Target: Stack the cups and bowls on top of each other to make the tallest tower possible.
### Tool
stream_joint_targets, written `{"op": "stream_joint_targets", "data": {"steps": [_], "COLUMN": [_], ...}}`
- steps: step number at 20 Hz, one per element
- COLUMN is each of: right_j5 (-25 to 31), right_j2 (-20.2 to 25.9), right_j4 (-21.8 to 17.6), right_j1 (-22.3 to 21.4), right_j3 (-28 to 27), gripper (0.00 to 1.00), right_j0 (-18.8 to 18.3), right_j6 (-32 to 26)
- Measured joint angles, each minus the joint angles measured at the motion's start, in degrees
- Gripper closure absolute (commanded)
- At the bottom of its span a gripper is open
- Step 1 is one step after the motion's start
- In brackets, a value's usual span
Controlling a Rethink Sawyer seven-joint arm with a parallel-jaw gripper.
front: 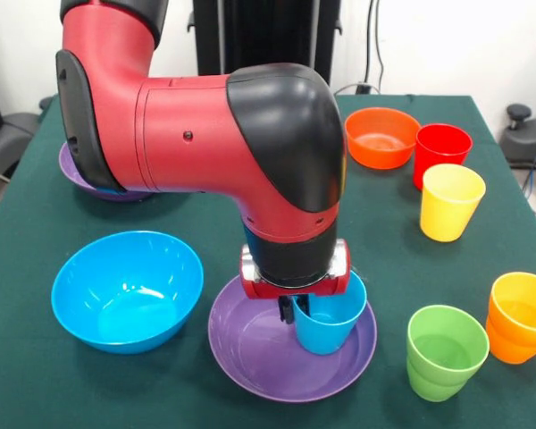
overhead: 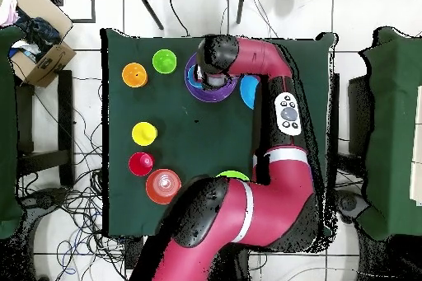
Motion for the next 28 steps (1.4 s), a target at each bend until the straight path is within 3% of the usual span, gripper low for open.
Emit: {"op": "stream_joint_targets", "data": {"steps": [17, 28], "right_j5": [1.0, 10.3], "right_j2": [0.0, -0.1], "right_j4": [-0.1, -0.3], "right_j1": [0.6, -3.1], "right_j3": [-3.7, -6.0], "gripper": [1.0, 1.0], "right_j0": [0.3, 2.6], "right_j6": [0.0, 0.0]}}
